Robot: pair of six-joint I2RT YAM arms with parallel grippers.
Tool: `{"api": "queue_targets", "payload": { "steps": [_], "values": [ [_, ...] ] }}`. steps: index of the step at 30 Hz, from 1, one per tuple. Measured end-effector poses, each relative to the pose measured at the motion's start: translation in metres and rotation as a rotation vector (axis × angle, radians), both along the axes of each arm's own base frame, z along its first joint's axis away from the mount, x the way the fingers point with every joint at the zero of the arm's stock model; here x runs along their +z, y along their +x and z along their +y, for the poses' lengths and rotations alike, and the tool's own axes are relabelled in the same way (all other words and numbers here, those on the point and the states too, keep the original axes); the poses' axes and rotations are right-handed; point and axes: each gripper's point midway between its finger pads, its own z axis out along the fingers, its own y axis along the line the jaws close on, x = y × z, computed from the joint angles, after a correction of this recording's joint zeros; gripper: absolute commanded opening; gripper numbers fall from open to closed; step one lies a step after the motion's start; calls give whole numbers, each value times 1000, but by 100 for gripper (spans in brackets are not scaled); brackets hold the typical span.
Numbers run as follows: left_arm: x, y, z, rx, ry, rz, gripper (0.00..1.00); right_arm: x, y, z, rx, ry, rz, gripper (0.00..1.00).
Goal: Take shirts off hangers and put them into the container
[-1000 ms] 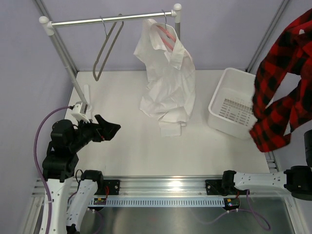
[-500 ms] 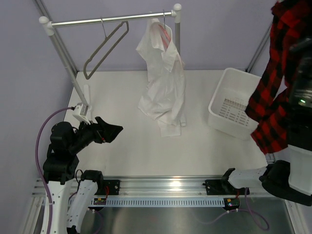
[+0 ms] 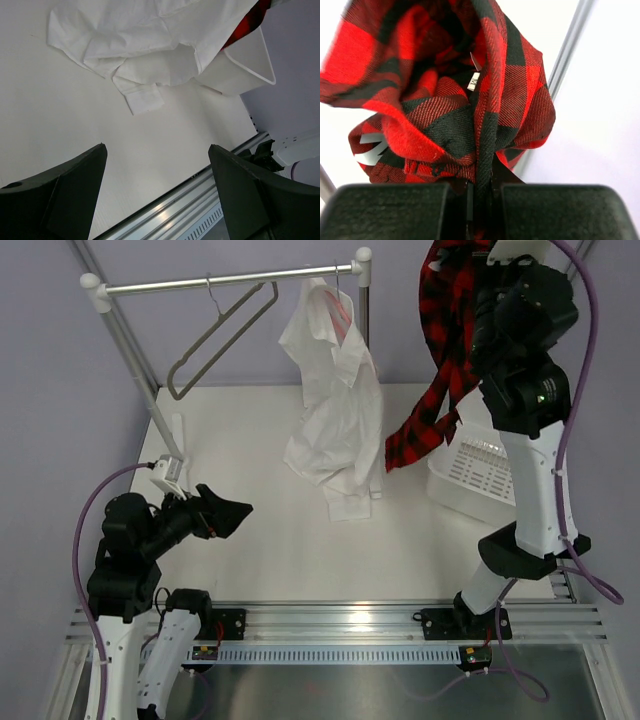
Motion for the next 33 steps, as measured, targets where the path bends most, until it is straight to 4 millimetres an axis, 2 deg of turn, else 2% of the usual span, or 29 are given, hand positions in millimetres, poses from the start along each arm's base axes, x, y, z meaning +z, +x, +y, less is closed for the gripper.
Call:
{"api": "queue_targets", "payload": {
  "steps": [5, 9, 12, 14, 17, 20, 22, 29, 31, 33],
  "values": [
    [-7, 5, 0, -6, 21, 29, 87, 76, -58, -28, 8, 105, -262, 0],
    [-12, 6, 1, -12, 36, 42, 87, 116, -105, -55, -22, 142, -426, 0],
    [-13, 6, 0, -20, 44, 38, 87, 132, -124, -74, -77, 142, -501, 0],
    [-18, 6, 1, -25, 52, 45, 87, 134, -128, -86, -116, 137, -517, 0],
    [-28, 7, 1, -29, 62, 71, 87, 124, -120, -98, -167, 115, -488, 0],
    [-34, 7, 1, -31, 61, 86, 87, 98, -101, -104, -192, 97, -417, 0],
    [-34, 6, -1, -37, 54, 87, 87, 67, -83, -107, -197, 90, -342, 0],
    [-28, 4, -5, -54, 28, 74, 87, -92, -13, -98, -178, 157, -4, 0],
    [-27, 2, -5, -56, 27, 67, 88, -135, 0, -92, -171, 186, 94, 0],
    [-26, 0, -5, -56, 27, 60, 88, -170, 4, -89, -173, 229, 174, 0]
  ]
}}
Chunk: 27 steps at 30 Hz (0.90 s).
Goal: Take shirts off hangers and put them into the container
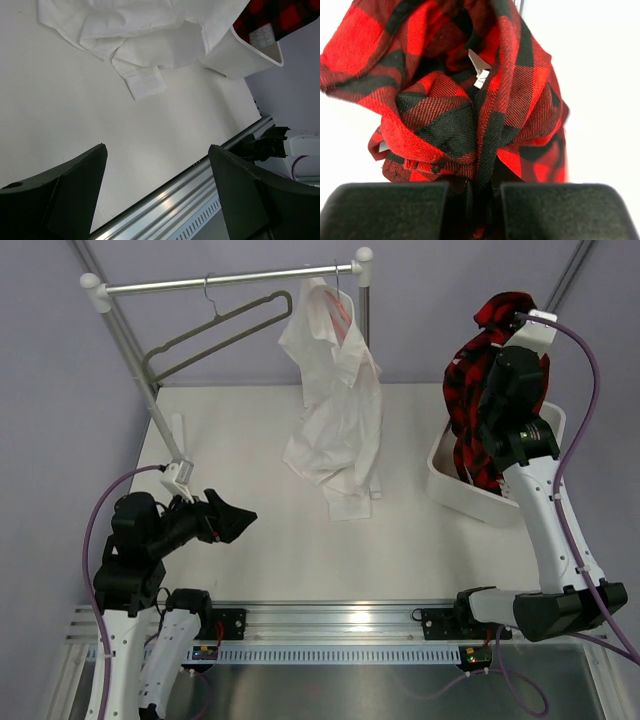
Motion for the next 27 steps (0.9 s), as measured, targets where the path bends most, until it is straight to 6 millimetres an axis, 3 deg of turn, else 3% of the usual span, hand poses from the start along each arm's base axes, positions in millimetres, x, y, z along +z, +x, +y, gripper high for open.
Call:
{"api": "queue_targets", "payload": {
  "steps": [3, 7, 12, 16, 18, 19, 20, 22, 23, 25, 27],
  "values": [
    [1, -4, 0, -1, -1, -10, 88, -37, -5, 2, -16, 88, 66, 0],
    [4, -8, -1, -8, -6, -23, 88, -69, -35, -11, -117, 185, 108, 0],
    [4, -12, -1, -13, -8, -25, 88, -87, -80, -39, -295, 226, 104, 0],
    [2, -18, -1, -13, -8, -17, 88, -87, -98, -55, -386, 222, 90, 1],
    [3, -20, -1, -12, -11, -21, 88, -93, -97, -57, -403, 225, 105, 13],
    [4, -21, -1, -11, -13, -23, 88, -100, -94, -57, -408, 231, 119, 25],
    [4, -21, -1, -11, -15, -25, 88, -108, -91, -56, -411, 236, 137, 57],
    [5, -22, -1, -9, -18, -29, 88, -134, -82, -52, -410, 246, 198, 80],
    [5, -21, -1, -8, -20, -29, 87, -149, -78, -49, -406, 250, 234, 99],
    [6, -20, -1, -6, -25, -28, 87, -179, -74, -43, -389, 251, 319, 100],
    [7, -16, -1, -4, -27, -24, 87, -193, -73, -38, -368, 252, 372, 99]
  ]
}}
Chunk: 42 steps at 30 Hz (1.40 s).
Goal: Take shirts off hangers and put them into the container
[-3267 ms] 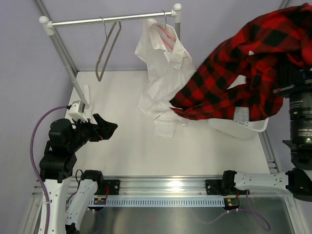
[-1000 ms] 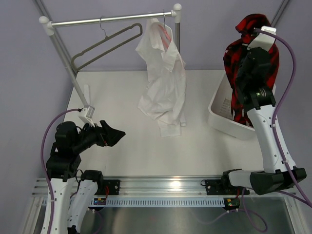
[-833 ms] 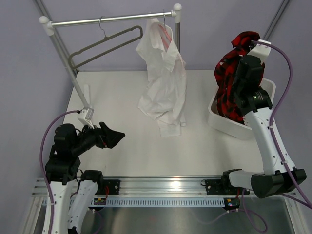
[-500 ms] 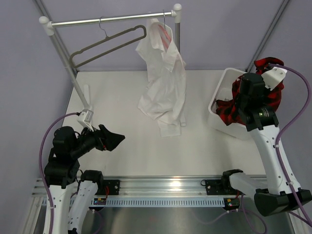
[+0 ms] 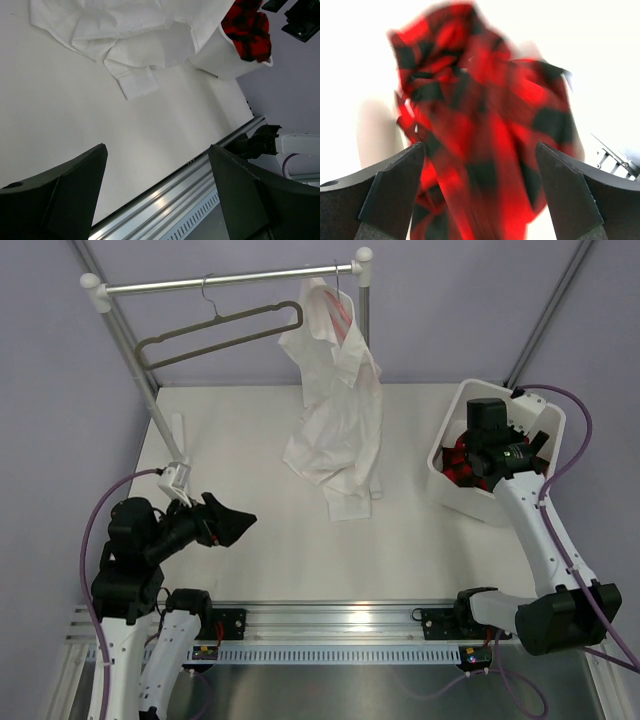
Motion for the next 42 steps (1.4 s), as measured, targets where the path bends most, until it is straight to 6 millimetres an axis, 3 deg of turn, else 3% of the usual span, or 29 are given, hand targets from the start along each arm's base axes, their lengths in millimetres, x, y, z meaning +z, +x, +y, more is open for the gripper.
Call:
{"api": "queue_targets", "payload": {
  "steps": [2, 4, 7, 9, 13, 16, 19, 23, 27, 29, 33, 42],
  "values": [
    [-1, 8, 0, 7, 3, 11, 86, 6, 4, 6, 43, 19, -1, 99],
    [-3, 18, 2, 20, 13, 37, 86, 36, 12, 16, 107, 39, -57, 99],
    [-4, 35, 4, 43, 33, 66, 86, 126, 24, 46, 275, 77, -252, 100],
    [-4, 43, 6, 55, 39, 71, 87, 193, 25, 80, 453, 121, -401, 98],
    [-3, 49, 6, 63, 40, 61, 87, 347, 12, 158, 899, 162, -713, 85],
    [3, 50, 6, 64, 34, 33, 87, 379, 13, 190, 1076, 142, -779, 76],
    [5, 51, 6, 64, 32, 20, 87, 362, 28, 228, 1244, 151, -716, 64],
    [3, 52, 6, 65, 29, 19, 87, 287, 61, 272, 1385, 206, -487, 67],
    [2, 54, 5, 62, 25, 18, 87, 223, 70, 303, 1466, 231, -299, 67],
    [2, 54, 5, 61, 23, 13, 87, 209, 67, 312, 1491, 233, -256, 67],
    [1, 54, 4, 57, 18, 13, 87, 199, 62, 324, 1520, 231, -229, 65],
    [-1, 50, 4, 56, 15, 11, 87, 183, 62, 341, 1524, 153, -205, 49]
  ]
}}
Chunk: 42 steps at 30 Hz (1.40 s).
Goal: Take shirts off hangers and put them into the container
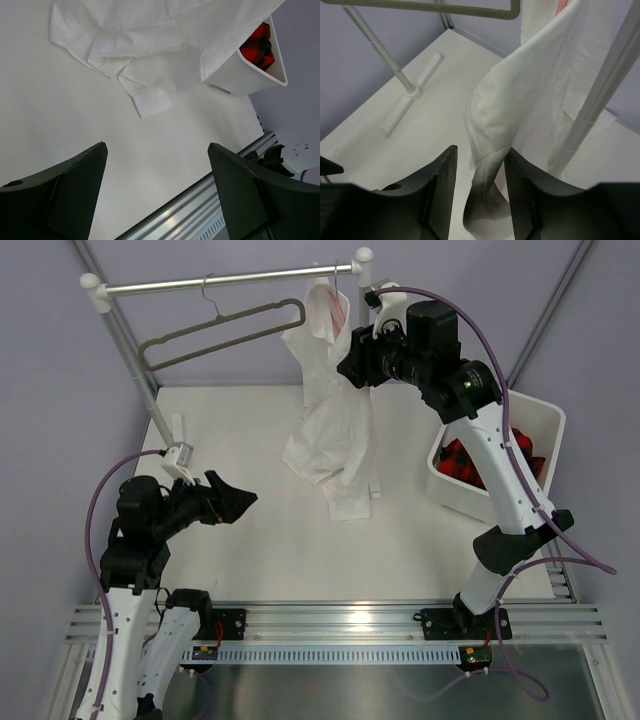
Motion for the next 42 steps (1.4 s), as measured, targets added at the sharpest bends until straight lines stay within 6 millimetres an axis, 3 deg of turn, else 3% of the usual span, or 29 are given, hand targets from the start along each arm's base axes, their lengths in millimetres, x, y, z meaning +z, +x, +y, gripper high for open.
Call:
{"api": "queue_targets", "payload": {
  "steps": [10, 17, 25, 34, 42],
  "values": [
    [5, -7, -1, -7, -5, -29, 87, 2, 30, -15, -145, -67, -112, 23],
    [-8, -7, -1, -7, -2, 1, 87, 4, 42, -19, -189, -96, -155, 0],
    [-16, 0, 2, 5, 20, 33, 91, 8, 42, -17, -204, -104, -171, 0],
    [-24, 21, 6, 30, 56, 95, 94, 21, 25, -17, -202, -91, -196, 0],
    [-9, 34, 3, 19, 48, 77, 94, 45, 2, -29, -200, -60, -233, 0]
  ]
}}
